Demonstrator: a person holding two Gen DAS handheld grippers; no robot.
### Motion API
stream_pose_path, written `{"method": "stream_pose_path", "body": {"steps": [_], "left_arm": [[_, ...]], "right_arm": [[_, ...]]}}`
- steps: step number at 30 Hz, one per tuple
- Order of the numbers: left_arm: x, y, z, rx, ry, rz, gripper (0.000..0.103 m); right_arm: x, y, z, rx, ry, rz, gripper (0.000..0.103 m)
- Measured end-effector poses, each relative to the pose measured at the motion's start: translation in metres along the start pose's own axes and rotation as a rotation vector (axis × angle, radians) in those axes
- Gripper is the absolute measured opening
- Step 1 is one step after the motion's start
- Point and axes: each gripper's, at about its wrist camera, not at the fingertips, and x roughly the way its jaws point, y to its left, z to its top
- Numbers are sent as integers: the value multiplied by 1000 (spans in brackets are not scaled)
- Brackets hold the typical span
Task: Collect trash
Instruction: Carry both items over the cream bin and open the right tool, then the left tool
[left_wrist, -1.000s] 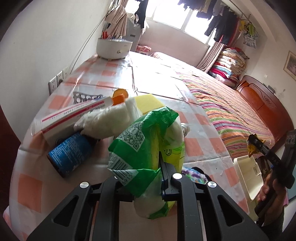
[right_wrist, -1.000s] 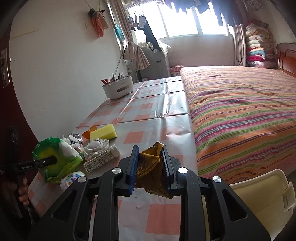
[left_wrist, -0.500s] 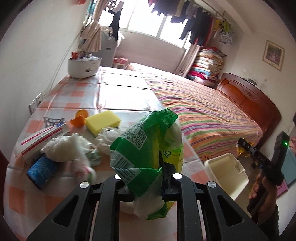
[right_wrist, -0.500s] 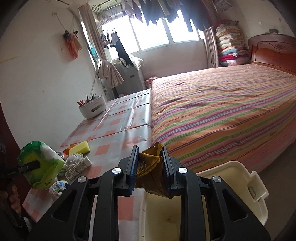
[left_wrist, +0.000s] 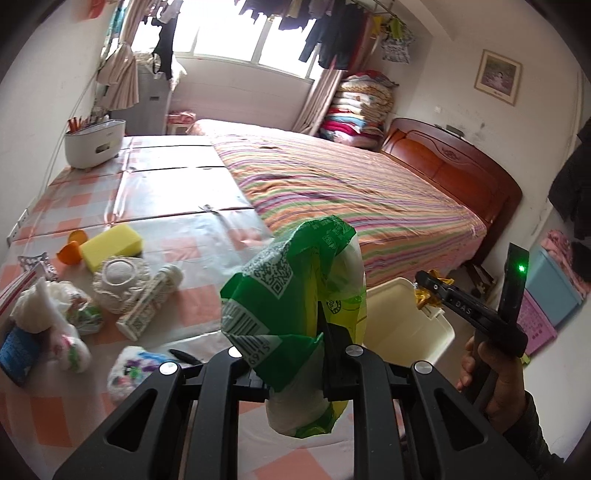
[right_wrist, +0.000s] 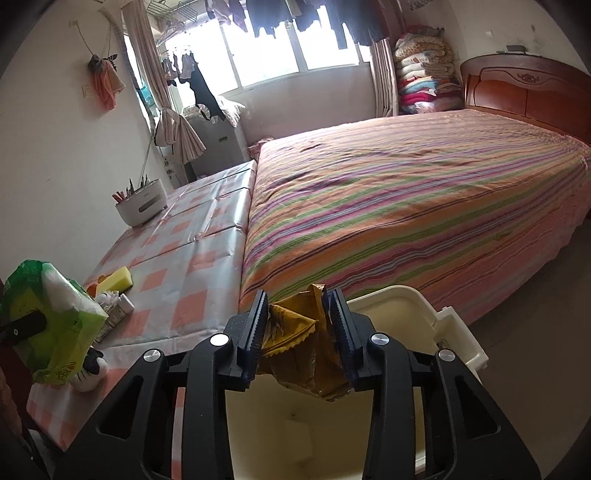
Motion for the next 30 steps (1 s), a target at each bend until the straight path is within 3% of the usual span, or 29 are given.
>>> {"method": "stream_pose_path", "body": {"steps": [3, 7, 21, 30], "left_arm": [[6, -14, 0, 27, 13, -17, 18], [14, -29, -2, 54, 32, -36, 18], [71, -85, -3, 98, 123, -129, 18], [118, -126, -6, 151, 189, -162, 21]], "right_arm": [[-2, -5, 0, 26, -7, 8, 57], [-7, -9, 1, 38, -25, 10, 61], [-57, -66, 14, 277, -266, -94, 67], [-72, -78, 15, 333, -352, -114, 68]]}}
